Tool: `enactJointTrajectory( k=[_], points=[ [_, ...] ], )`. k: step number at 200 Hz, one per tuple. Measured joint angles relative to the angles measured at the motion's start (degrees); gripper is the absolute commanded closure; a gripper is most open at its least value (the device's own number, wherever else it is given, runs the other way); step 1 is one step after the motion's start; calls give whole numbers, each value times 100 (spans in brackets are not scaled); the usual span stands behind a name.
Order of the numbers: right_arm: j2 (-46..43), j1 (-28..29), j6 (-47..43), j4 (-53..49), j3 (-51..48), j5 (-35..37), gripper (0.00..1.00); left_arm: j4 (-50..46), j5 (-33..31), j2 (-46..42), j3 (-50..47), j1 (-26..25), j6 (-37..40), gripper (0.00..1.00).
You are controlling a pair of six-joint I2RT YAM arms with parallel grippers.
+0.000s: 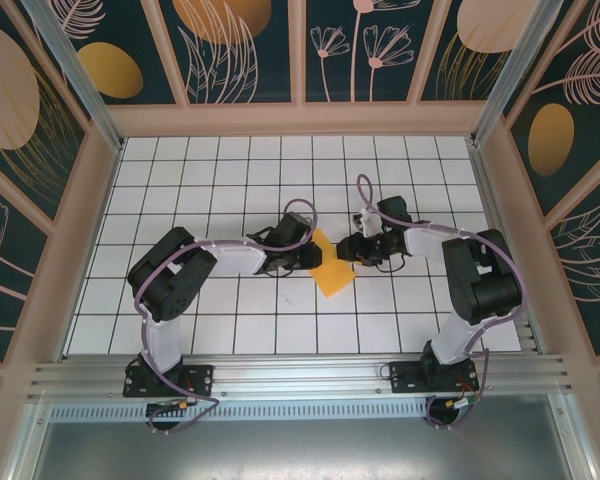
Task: Fold a paper plane with a square sheet of paper (pick it up from the middle)
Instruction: Third fold the triangle at the center of the table.
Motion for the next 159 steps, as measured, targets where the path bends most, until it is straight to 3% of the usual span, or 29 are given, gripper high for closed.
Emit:
enactJointTrajectory(
  k=[60, 86, 126, 159],
  points=[
    [151, 0, -24, -81, 11, -205, 86, -66, 92, 17, 55, 0, 295, 76],
    [151, 2, 173, 57, -107, -223, 92, -164, 72, -42, 59, 0, 433, 69],
    [-81, 122, 977, 603, -673, -155, 98, -310, -330, -876, -229, -74, 531, 62],
    [-498, 398, 2002, 1213, -1088, 118, 98, -297, -1088, -1681, -525, -767, 623, 58]
  ],
)
